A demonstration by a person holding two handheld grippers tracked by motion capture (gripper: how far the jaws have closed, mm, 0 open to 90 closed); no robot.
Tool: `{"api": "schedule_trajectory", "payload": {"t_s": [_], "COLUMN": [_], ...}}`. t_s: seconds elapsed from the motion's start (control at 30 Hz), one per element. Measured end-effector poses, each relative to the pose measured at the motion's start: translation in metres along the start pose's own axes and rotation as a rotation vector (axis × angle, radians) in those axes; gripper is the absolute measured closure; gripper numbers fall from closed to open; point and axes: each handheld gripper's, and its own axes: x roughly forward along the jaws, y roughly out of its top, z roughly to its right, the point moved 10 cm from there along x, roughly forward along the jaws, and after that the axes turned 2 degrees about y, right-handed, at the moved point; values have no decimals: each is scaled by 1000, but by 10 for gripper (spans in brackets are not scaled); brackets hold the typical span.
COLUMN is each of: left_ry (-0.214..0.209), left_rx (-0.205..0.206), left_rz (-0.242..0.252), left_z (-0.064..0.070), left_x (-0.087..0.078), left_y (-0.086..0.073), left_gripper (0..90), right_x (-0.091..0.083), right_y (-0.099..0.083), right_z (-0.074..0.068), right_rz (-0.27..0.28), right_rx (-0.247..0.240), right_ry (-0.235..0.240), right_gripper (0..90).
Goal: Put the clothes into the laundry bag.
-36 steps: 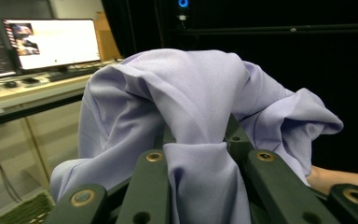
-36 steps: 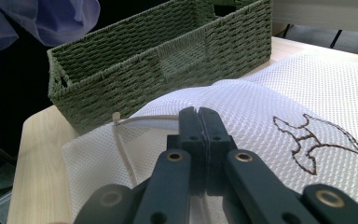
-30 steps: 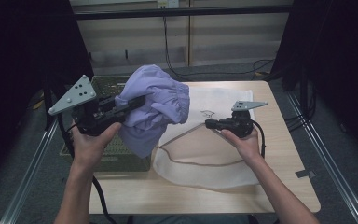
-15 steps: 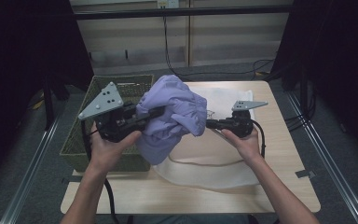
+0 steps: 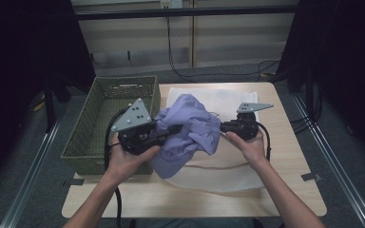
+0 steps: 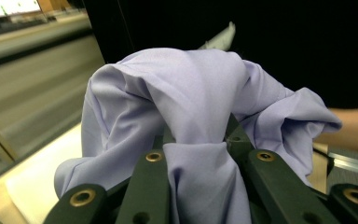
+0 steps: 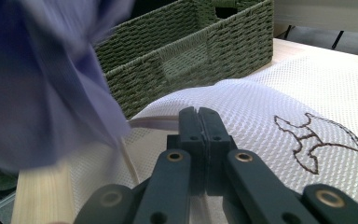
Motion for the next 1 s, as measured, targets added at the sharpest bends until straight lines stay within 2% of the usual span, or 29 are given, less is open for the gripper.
{"api": "schedule_trajectory", "payload": {"t_s": [0.07, 0.33, 0.4, 0.67, 0.93, 1.0], "left_ry": [-31, -66, -79, -109, -142, -153], "left_rx": [-7, -14, -27, -42, -26, -30], "left_rz": [-17, -68, -82, -92, -128, -124], "left_z": [5, 15, 16, 20, 28, 30], "left_x": [8, 26, 30, 40, 56, 59], "left_y": [-7, -28, -34, -40, -54, -54], "left_gripper": [772, 772, 772, 772, 772, 772], "right_x": [1, 0, 0, 0, 2, 2], "right_y": [0, 0, 0, -1, -2, -2], "right_z": [0, 0, 0, 1, 0, 0], "right_rz": [1, 1, 0, -2, -8, -7], "right_rx": [2, -1, -1, -1, -3, -4], "right_ry": [3, 3, 5, 7, 9, 10], "right_gripper": [900, 900, 900, 900, 900, 900]}}
